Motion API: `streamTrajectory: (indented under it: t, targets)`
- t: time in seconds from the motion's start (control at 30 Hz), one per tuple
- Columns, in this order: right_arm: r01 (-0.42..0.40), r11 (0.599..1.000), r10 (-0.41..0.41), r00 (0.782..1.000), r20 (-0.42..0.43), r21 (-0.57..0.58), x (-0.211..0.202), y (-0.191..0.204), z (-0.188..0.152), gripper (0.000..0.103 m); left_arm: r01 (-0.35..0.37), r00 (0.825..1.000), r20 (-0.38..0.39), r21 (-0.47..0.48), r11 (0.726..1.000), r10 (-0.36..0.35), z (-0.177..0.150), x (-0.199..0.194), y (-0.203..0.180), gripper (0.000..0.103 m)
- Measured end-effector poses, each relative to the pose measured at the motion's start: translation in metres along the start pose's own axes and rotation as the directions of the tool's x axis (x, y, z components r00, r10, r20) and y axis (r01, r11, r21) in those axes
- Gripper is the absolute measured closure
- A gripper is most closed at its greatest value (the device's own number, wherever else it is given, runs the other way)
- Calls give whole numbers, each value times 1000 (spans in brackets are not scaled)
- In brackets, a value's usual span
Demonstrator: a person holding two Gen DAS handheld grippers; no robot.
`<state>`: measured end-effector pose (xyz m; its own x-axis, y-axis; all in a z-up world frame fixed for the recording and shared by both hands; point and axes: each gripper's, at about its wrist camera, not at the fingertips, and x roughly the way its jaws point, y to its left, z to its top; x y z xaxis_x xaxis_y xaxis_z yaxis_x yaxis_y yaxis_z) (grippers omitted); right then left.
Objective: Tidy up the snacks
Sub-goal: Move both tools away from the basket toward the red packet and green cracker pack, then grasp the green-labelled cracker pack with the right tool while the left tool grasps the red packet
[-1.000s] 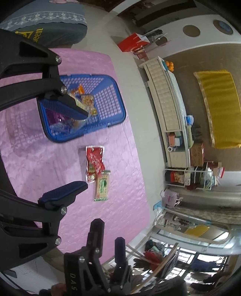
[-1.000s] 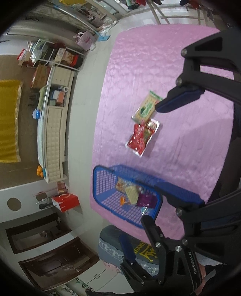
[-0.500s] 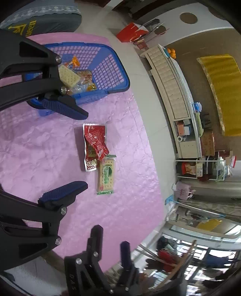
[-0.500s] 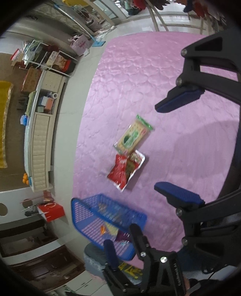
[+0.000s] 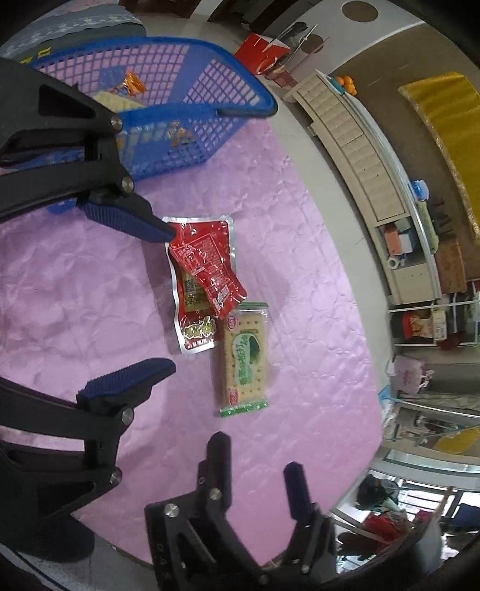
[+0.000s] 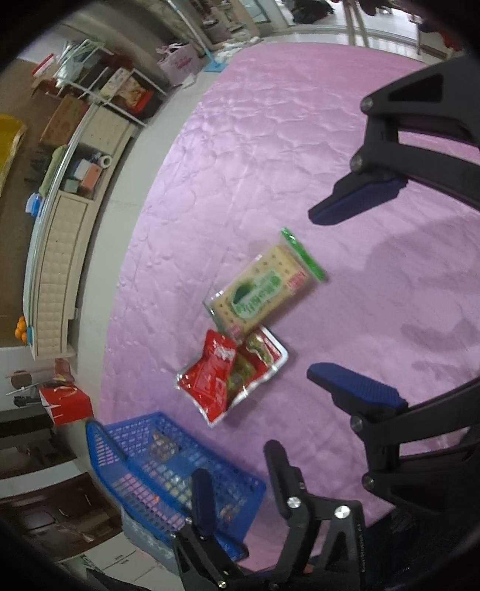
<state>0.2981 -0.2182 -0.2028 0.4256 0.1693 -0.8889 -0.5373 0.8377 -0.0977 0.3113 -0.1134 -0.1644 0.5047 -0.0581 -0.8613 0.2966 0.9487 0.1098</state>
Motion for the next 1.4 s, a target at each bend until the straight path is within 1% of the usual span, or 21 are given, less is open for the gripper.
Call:
streamTrajectory:
  t: [0.1,0.17,0.23,0.27,0.3,0.33,0.43,0.53,0.63,0.67,0.73,0.77,0.83,0.93,1.03,1.13,1.27,1.33,1.4]
  targets:
    - [-22,1000,21,1000,-6,-17,16,-5,5,22,-11,1000,-22,2,1000,11,5,14,4,47]
    - [-19,999,19,1000,-2,-39,26,-6,7,22,-16,999,-36,14,1000,16,9,24,5,51]
    - [-26,999,26,1000,0,-47,35,-8,8,22,-34,998,-50,36,999,35,12,33,2,57]
    - [-37,998,37,999,-3,-45,40,-8,8,22,-44,997,-60,46,998,46,13,38,1,58]
    - [-42,998,42,999,-5,-46,44,-9,8,22,-50,996,-72,54,997,53,14,43,0,65]
    - [-44,998,44,999,-7,-49,48,-9,8,22,-52,995,-86,59,997,57,16,48,1,67]
    - [-51,998,50,999,-6,-47,58,-10,8,22,-36,993,-112,64,997,43,20,60,0,69]
    - [-65,998,65,998,-3,-23,64,-14,6,22,-40,990,-133,92,995,52,23,72,-4,69]
    - [-64,998,64,998,6,-12,67,-17,5,22,-55,985,-157,111,992,72,28,85,-4,69]
    - [-67,998,67,998,8,-9,68,-18,5,22,-51,984,-162,118,992,70,29,89,-4,70]
    - [-85,996,85,996,8,3,68,-20,3,22,-57,984,-161,126,990,77,31,96,-4,77]
    - [-95,995,95,995,9,6,69,-21,2,22,-57,983,-167,118,991,76,32,100,-3,79]
    - [-92,996,92,996,9,-4,70,-21,2,22,-38,983,-176,104,994,56,33,105,0,86]
    - [-64,997,65,998,8,-48,73,-20,5,22,-25,982,-185,95,995,42,35,112,5,90]
    - [-78,995,79,997,3,-68,77,-22,11,22,-7,982,-185,95,995,24,36,116,7,96]
    - [-101,989,98,995,-28,-104,87,-19,17,22,6,984,-177,101,995,12,35,116,6,99]
    - [-97,982,90,995,-49,-159,97,-12,19,22,8,985,-172,105,994,11,34,116,8,101]
    - [-92,982,83,995,-57,-163,101,-11,20,22,13,986,-169,82,997,1,35,117,12,102]
    - [-104,983,96,994,-59,-152,104,-14,22,22,25,985,-173,58,998,-15,35,116,15,102]
